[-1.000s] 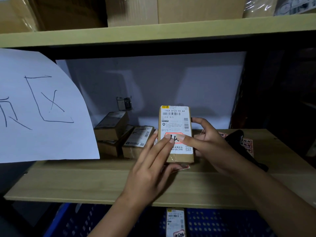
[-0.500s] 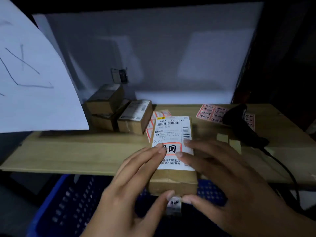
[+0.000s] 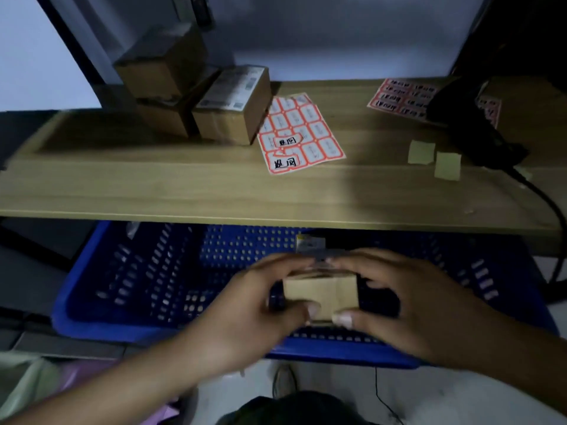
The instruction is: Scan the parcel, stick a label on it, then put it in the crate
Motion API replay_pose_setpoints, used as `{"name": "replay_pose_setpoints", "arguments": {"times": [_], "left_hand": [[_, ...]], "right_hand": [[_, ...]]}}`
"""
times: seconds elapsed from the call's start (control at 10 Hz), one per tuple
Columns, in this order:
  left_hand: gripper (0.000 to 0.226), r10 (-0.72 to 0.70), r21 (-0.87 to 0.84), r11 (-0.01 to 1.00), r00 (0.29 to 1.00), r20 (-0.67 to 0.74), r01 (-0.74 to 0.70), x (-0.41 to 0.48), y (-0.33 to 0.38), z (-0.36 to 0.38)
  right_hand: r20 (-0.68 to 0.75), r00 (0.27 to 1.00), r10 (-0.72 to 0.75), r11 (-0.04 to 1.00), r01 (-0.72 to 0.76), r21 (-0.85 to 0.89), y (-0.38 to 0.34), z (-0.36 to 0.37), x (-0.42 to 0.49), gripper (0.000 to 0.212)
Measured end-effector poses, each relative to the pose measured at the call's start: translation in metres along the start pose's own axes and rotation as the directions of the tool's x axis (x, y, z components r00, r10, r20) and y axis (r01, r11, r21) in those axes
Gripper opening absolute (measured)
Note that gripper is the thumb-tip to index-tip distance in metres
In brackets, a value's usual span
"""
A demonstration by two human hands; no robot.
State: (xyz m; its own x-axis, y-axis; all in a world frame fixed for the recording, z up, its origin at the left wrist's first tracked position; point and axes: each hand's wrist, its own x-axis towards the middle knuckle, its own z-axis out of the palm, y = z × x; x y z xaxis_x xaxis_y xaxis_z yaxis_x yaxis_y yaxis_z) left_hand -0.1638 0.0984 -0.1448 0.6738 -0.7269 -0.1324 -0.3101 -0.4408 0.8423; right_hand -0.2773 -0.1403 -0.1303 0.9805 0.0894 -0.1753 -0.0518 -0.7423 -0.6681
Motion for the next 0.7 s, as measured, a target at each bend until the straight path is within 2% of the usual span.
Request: {"name": "replay_pose_setpoints", "arguments": {"times": [0.1, 0.3, 0.4, 0.5, 0.6, 0.7], "left_hand": [[0.054, 0.012, 0.139, 0.99, 0.998, 0.057, -0.02, 0.051, -0.033, 0.007], [0.053, -0.002, 0.404, 0.913, 0.988, 0.152, -0.06, 0.125, -0.097, 0.031], [0.05, 0.012, 0.481, 0.871, 0.983, 0.183, -0.1, 0.138, -0.12, 0.046], [0.051, -0.02, 0.543, 0.834, 0.978, 0.207, -0.098, 0.14, -0.126, 0.055], [0.061, -0.078, 0.576, 0.813, 0.965, 0.252, -0.084, 0.144, -0.118, 0.051], [0.053, -0.109, 0.513, 0.854, 0.936, 0.334, -0.084, 0.131, -0.083, 0.033]], "right_hand": [[0.001, 0.998, 0.057, 0.998, -0.057, 0.02, 0.019, 0.008, 0.058, 0.063], [0.093, 0.981, 0.169, 0.965, -0.145, -0.219, 0.066, 0.044, 0.128, 0.062], [0.149, 0.962, 0.229, 0.955, -0.193, -0.224, 0.077, 0.058, 0.141, 0.065], [0.217, 0.949, 0.23, 0.962, -0.187, -0.201, 0.083, 0.063, 0.137, 0.072], [0.301, 0.914, 0.271, 0.948, -0.198, -0.251, 0.085, 0.061, 0.137, 0.084], [0.339, 0.908, 0.246, 0.944, -0.145, -0.298, 0.054, 0.034, 0.109, 0.059]]}}
